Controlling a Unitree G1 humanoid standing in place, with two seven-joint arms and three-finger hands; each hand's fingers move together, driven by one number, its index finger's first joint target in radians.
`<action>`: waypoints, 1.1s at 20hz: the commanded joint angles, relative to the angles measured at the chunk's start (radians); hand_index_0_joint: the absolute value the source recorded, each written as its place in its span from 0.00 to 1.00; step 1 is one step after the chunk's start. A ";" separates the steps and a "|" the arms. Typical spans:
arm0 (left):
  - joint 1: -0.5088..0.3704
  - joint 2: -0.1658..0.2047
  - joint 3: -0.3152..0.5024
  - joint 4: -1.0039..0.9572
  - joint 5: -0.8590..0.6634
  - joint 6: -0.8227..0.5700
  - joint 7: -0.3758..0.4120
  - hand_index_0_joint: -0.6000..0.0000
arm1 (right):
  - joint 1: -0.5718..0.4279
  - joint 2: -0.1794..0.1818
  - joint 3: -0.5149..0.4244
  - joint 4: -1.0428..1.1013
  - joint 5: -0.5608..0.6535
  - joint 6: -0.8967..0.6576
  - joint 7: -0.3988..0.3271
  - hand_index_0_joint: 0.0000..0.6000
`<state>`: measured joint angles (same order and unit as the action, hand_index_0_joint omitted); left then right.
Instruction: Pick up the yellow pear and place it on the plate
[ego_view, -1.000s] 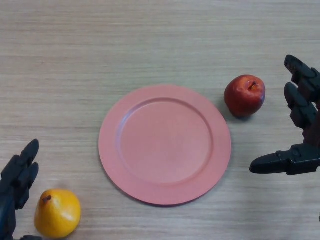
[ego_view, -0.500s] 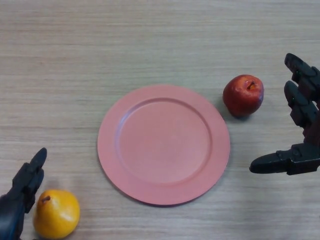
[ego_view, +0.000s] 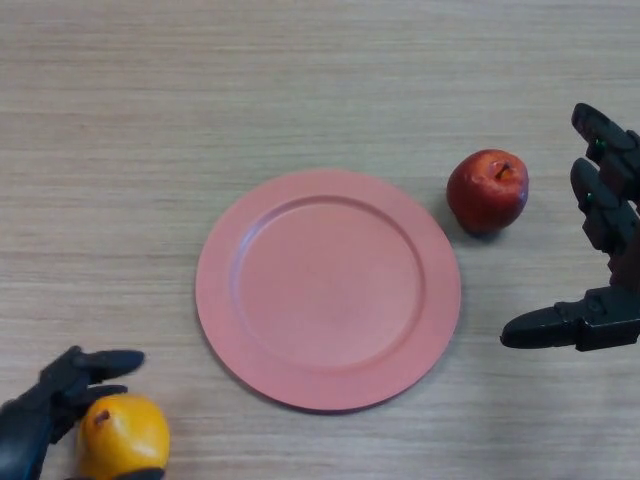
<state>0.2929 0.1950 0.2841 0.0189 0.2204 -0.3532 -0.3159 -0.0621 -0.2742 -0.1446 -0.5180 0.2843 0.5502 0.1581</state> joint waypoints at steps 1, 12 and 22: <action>-0.003 0.048 0.024 -0.019 0.046 -0.120 0.055 0.00 | -0.035 -0.032 -0.069 -0.048 0.019 -0.101 0.001 0.00; -0.100 0.056 0.028 -0.344 -0.100 0.080 -0.063 0.00 | -0.042 -0.032 -0.059 -0.037 0.020 -0.108 -0.004 0.00; -0.491 0.093 -0.254 0.031 0.203 -0.143 0.210 0.00 | -0.043 -0.024 -0.046 -0.049 0.011 -0.109 -0.013 0.00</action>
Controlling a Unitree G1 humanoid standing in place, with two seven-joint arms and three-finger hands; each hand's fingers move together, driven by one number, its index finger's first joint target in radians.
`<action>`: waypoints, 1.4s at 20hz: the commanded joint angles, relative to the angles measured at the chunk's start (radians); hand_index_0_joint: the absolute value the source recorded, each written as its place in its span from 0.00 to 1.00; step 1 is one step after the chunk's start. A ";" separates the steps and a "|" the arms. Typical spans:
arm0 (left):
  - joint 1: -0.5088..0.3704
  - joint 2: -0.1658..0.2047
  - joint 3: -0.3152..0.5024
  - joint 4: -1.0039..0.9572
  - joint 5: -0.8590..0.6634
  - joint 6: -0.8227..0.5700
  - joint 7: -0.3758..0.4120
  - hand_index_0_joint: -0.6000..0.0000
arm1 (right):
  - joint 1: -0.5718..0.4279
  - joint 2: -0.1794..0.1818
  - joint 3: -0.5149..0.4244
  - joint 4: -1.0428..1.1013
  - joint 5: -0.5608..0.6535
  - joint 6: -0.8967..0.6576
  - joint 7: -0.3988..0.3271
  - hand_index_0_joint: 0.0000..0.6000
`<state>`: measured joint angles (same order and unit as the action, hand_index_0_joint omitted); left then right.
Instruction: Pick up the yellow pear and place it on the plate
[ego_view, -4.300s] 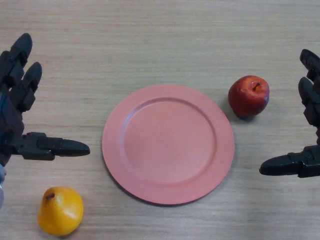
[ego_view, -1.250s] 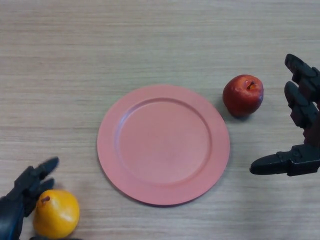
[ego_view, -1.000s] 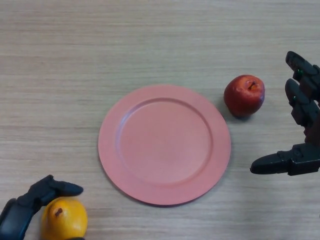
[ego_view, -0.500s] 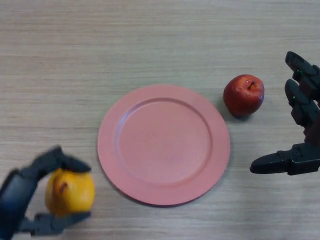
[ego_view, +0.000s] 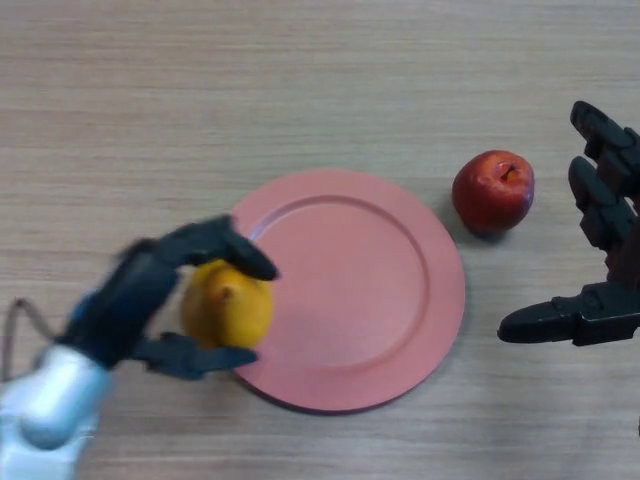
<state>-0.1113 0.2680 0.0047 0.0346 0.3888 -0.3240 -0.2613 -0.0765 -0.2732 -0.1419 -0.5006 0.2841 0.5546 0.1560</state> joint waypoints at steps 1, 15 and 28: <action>-0.118 0.010 0.006 0.078 0.038 -0.184 0.188 0.00 | -0.030 -0.026 -0.054 -0.071 0.022 -0.103 -0.012 0.00; -0.284 -0.078 -0.014 0.193 -0.535 0.331 0.170 0.00 | 0.002 -0.027 -0.081 -0.100 0.025 -0.092 -0.015 0.00; -0.273 -0.066 -0.012 0.255 -0.332 0.323 0.218 1.00 | -0.009 -0.026 -0.059 -0.084 -0.011 -0.098 -0.009 0.00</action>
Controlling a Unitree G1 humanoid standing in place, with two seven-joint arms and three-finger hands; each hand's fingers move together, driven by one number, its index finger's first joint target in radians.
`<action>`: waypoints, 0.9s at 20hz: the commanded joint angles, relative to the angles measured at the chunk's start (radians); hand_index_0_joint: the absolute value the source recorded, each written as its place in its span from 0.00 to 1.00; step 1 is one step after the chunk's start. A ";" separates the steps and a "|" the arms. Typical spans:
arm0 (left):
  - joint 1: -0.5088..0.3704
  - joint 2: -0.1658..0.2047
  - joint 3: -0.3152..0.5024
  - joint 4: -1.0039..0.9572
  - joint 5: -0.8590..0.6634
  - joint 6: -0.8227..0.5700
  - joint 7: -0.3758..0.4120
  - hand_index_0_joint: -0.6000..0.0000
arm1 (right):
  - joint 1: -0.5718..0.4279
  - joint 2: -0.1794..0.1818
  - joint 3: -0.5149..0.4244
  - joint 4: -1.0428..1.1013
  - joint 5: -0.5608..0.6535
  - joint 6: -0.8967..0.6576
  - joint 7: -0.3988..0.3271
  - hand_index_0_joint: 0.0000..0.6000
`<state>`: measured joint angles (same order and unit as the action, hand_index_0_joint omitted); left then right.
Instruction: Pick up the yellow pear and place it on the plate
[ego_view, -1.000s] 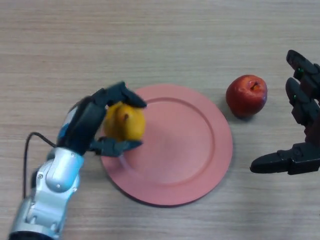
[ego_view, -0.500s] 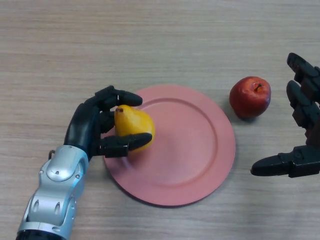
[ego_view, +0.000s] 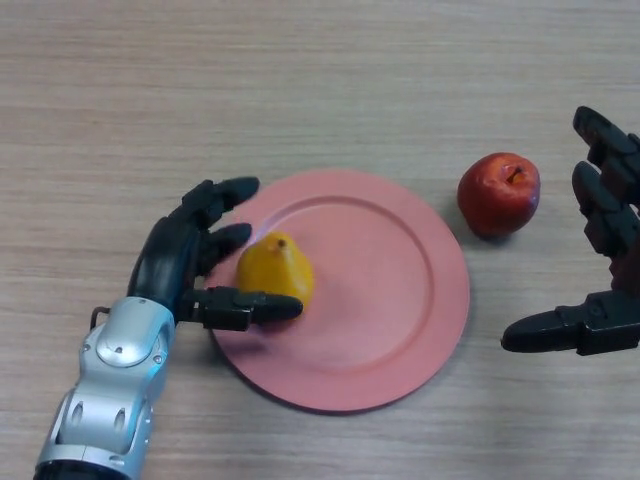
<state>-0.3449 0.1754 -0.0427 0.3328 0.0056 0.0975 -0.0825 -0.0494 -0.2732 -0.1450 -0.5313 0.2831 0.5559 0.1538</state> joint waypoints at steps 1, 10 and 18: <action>-0.032 0.028 0.037 -0.058 0.056 -0.102 0.042 1.00 | -0.040 -0.025 -0.054 -0.052 -0.013 -0.098 -0.010 0.00; 0.057 0.046 0.046 -0.379 0.046 -0.045 0.009 1.00 | -0.055 -0.020 -0.022 -0.053 -0.050 -0.093 -0.007 0.00; 0.122 0.096 0.157 -0.727 -0.166 0.034 -0.019 1.00 | -0.054 -0.026 -0.054 -0.060 -0.035 -0.115 -0.001 0.00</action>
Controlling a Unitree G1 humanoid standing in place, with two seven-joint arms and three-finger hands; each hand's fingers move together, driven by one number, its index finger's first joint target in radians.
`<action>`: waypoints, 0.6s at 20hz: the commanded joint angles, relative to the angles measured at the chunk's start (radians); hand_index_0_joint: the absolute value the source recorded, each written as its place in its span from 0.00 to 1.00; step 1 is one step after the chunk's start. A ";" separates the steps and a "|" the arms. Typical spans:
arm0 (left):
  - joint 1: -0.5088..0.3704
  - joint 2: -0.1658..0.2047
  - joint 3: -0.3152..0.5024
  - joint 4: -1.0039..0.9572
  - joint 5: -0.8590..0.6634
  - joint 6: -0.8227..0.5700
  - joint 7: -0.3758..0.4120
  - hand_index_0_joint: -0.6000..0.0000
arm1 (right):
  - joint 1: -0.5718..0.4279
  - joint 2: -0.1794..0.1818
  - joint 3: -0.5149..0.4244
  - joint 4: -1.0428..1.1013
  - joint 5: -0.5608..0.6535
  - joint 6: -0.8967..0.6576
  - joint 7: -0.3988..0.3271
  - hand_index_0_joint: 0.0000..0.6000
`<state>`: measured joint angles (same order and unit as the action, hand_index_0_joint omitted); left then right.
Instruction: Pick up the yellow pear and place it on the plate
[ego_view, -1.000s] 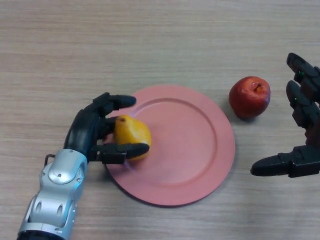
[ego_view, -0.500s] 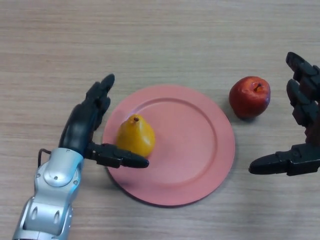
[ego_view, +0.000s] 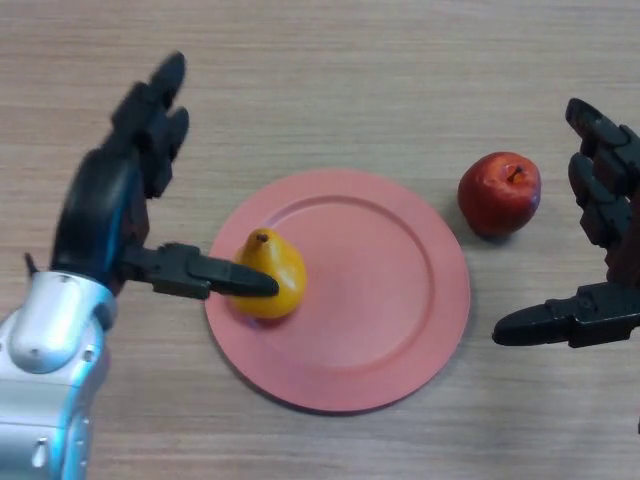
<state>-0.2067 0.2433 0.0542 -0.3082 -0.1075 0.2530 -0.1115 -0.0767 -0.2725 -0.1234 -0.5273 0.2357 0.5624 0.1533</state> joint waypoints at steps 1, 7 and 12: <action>-0.003 0.036 0.059 -0.096 -0.058 -0.140 0.011 1.00 | -0.024 -0.029 -0.075 -0.073 0.015 -0.110 -0.004 0.00; 0.103 0.069 0.169 -0.190 -0.203 -0.097 -0.054 1.00 | -0.010 -0.036 -0.105 -0.109 0.024 -0.089 0.007 0.00; 0.148 0.096 0.250 -0.207 -0.195 0.003 -0.128 1.00 | -0.014 -0.043 -0.126 -0.122 0.045 -0.074 -0.002 0.00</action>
<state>-0.0304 0.2974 0.2481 -0.4476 -0.2656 0.3532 -0.2302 -0.0537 -0.2769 -0.1865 -0.5854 0.2428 0.5779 0.1559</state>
